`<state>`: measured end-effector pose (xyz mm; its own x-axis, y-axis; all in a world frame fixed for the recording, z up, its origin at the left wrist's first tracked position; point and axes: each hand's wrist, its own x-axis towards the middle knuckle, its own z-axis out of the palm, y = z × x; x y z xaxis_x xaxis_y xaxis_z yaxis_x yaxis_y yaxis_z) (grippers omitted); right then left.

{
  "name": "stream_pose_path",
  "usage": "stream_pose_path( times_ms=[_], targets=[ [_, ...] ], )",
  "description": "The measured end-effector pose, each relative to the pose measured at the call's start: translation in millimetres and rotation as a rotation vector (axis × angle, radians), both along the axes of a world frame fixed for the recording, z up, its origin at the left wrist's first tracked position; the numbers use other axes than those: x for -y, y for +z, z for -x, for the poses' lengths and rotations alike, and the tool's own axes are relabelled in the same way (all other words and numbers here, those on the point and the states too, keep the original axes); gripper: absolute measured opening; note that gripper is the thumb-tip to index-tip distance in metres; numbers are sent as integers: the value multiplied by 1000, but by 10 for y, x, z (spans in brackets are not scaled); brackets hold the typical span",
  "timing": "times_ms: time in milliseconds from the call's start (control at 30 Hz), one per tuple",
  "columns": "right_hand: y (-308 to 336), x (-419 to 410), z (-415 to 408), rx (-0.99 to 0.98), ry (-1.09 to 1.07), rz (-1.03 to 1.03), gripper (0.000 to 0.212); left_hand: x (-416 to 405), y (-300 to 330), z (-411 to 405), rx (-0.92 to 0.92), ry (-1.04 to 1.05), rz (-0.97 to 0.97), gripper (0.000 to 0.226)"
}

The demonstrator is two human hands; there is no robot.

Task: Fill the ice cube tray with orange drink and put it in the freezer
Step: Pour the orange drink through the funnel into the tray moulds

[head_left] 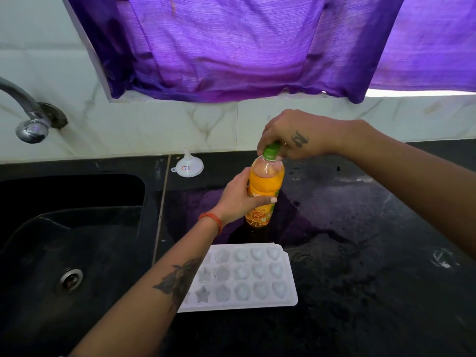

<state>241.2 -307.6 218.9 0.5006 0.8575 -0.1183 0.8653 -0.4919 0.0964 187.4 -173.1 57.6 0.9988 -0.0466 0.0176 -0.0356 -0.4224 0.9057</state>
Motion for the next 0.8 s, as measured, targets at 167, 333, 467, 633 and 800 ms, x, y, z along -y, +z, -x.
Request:
stream_pose_path(
  times_ms=[167, 333, 467, 633, 800],
  targets=[
    [3, 44, 20, -101, -11, -100, 39, -15, -18, -17, -8, -12, 32, 74],
    [-75, 0, -12, -26, -209, -27, 57, -10, -24, -19, -10, -15, 38, 74],
    [16, -76, 23, -13, -153, 6, 32, -10, -13, -10, -25, -20, 59, 73],
    [180, -1, 79, -10, -103, -148, 27, -15, 10, 6, -39, -27, 88, 72],
    [-223, 538, 225, -102, -388, -639, 37, 23, -32, 114, 2, 7, 140, 78]
  ],
)
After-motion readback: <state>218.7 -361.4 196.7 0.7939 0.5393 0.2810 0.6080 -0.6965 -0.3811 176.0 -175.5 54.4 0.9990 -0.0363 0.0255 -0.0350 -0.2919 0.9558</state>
